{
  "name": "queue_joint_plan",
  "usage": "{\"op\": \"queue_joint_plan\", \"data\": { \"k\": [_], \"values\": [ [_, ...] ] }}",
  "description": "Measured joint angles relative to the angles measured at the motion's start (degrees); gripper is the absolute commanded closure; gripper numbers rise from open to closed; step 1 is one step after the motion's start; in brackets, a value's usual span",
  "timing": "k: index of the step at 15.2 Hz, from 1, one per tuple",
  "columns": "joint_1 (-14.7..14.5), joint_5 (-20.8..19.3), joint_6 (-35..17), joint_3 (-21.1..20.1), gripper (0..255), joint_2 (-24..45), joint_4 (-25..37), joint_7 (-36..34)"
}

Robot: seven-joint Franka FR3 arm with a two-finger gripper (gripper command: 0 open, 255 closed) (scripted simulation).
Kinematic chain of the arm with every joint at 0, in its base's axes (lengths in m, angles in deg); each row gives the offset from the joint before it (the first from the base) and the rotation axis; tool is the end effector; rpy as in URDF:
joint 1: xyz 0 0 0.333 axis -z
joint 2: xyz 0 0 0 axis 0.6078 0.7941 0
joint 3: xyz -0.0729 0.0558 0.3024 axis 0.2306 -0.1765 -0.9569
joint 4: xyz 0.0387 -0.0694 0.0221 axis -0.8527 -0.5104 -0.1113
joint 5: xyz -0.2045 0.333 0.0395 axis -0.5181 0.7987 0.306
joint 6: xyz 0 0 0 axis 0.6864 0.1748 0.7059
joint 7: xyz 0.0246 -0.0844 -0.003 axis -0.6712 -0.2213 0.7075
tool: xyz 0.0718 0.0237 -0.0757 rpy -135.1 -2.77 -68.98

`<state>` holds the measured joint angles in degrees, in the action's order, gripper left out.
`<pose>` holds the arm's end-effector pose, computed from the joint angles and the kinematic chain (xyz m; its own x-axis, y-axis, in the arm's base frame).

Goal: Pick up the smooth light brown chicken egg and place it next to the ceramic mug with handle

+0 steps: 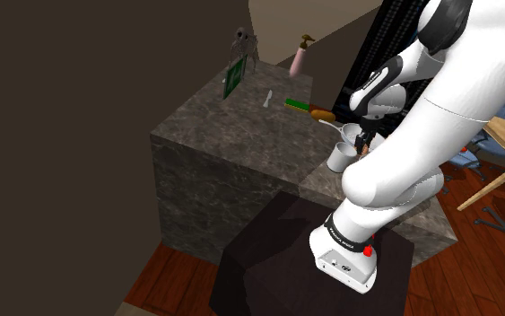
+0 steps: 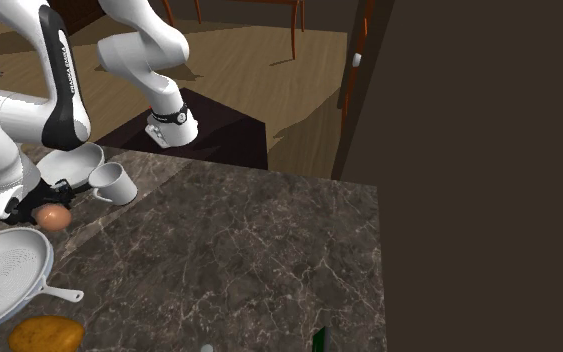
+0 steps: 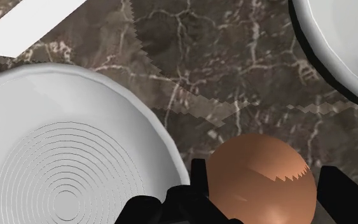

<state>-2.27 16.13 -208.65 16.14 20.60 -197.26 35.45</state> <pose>0.1312 -0.4569 0.2730 0.9405 -0.2137 -0.2643 -0.1796 -0.9726 0.1474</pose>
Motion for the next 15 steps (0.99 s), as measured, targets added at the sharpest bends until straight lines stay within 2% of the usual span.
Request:
{"op": "queue_joint_plan", "data": {
  "k": [3, 4, 10, 15],
  "values": [
    [0.01, 0.0, -0.07, 0.0, 255, 0.03, -0.02, -0.01],
    [0.01, 0.01, -0.07, 0.0, 0, 0.04, -0.02, -0.01],
    [0.01, 0.01, -0.07, 0.0, 0, 0.03, -0.02, -0.01],
    [-1.4, -1.85, 7.67, -0.97, 0, -6.12, 1.68, -1.66]
  ]
}}
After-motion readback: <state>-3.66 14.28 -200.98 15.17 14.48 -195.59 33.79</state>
